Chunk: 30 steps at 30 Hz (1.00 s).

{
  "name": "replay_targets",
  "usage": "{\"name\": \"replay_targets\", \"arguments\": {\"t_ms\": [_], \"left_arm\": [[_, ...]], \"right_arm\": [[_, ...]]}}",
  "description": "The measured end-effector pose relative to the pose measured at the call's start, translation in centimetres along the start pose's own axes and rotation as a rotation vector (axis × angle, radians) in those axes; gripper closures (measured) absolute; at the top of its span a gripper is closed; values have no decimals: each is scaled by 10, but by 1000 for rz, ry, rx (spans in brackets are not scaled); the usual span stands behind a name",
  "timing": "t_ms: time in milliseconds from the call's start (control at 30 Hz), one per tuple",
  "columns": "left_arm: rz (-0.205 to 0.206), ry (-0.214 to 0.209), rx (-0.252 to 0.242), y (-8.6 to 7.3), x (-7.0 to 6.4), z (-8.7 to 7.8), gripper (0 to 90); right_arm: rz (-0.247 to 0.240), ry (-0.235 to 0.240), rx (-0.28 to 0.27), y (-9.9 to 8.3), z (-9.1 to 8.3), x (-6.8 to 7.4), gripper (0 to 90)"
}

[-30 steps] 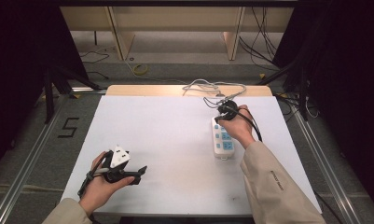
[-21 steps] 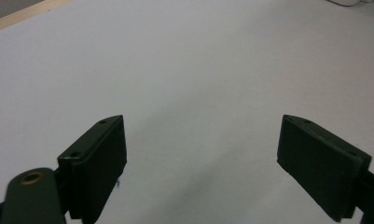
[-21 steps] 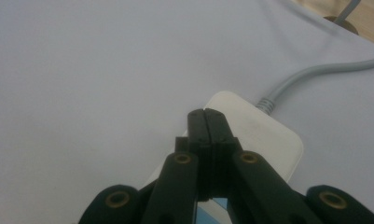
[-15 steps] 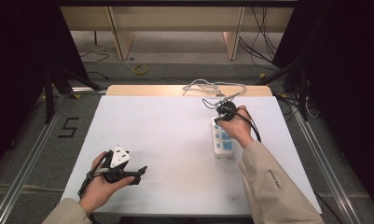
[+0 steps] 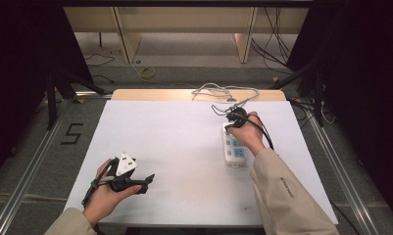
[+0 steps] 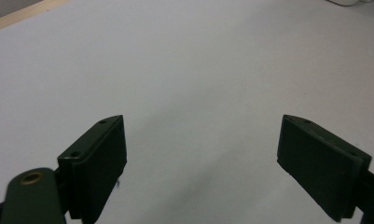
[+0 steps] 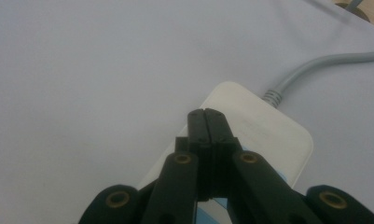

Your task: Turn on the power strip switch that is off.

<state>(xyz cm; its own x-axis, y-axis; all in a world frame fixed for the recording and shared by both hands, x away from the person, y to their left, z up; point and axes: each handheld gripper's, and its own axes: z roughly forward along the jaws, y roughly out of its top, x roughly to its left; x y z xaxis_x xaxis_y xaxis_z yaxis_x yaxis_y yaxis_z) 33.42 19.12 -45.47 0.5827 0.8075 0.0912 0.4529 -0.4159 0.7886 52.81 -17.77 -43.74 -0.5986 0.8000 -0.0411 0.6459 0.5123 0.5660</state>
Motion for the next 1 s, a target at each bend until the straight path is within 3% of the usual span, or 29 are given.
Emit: {"name": "replay_targets", "arguments": {"t_ms": [1000], "left_arm": [[3, -2, -1, 0, -1, 0, 154]], "right_arm": [[2, -1, 21, 1, 4, 1, 900]]}}
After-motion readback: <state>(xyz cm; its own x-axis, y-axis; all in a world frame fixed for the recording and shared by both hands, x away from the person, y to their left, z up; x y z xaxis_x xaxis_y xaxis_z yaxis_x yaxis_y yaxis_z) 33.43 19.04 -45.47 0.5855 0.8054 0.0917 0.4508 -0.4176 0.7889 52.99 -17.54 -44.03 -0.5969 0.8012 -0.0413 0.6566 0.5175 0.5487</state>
